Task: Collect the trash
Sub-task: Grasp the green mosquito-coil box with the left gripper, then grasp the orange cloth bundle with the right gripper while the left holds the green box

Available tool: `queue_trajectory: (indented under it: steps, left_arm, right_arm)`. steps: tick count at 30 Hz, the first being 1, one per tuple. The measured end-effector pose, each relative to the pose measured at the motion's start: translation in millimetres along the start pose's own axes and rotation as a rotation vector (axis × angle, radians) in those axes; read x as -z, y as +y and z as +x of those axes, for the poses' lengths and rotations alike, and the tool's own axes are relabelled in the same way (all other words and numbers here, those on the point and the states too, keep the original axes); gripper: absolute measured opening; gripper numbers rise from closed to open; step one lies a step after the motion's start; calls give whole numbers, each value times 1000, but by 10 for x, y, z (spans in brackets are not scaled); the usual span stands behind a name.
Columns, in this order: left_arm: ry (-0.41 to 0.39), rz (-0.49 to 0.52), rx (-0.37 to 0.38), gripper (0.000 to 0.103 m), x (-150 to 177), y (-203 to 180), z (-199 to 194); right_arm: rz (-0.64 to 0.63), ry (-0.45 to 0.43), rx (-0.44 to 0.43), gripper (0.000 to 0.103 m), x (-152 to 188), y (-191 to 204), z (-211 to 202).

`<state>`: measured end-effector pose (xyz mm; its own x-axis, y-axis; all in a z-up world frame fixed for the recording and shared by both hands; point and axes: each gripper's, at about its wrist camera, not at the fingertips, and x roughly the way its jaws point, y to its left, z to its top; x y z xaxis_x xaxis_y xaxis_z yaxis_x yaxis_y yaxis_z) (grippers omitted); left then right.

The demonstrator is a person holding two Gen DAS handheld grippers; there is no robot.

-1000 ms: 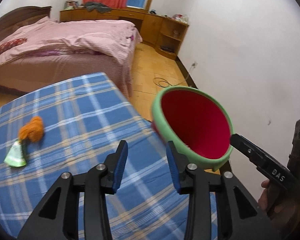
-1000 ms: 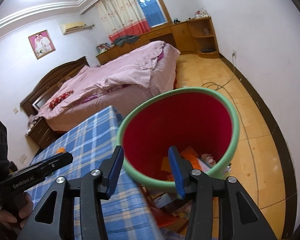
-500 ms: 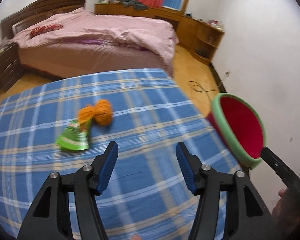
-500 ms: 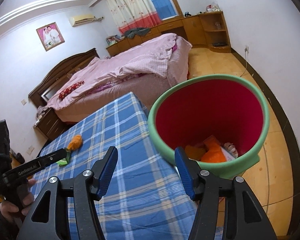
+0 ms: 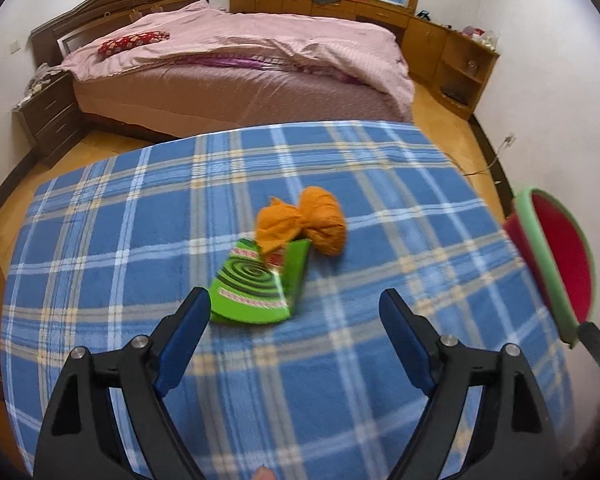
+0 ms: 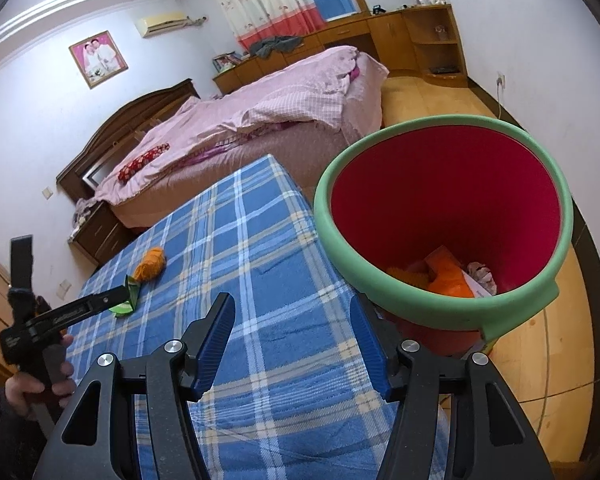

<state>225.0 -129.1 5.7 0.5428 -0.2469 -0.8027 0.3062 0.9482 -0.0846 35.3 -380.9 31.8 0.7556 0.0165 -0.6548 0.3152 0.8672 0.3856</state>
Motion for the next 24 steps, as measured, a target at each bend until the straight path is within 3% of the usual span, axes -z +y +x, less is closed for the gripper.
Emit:
queue_trajectory:
  steps: [6, 9, 11, 16, 24]
  left_arm:
    - [26, -21, -25, 85, -56, 82, 233]
    - [51, -46, -36, 72, -44, 125, 313]
    - [35, -41, -45, 69, -50, 122, 314]
    - [21, -35, -19, 52, -36, 146, 307]
    - [-12, -80, -1, 48, 70, 345, 97]
  right_arm:
    - [2, 14, 6, 61, -7, -17, 55]
    - [2, 19, 5, 61, -9, -15, 85]
    - [3, 23, 0, 61, -9, -9, 105]
    - [-4, 36, -8, 61, -1, 20, 148]
    - [-40, 38, -17, 61, -26, 163, 148]
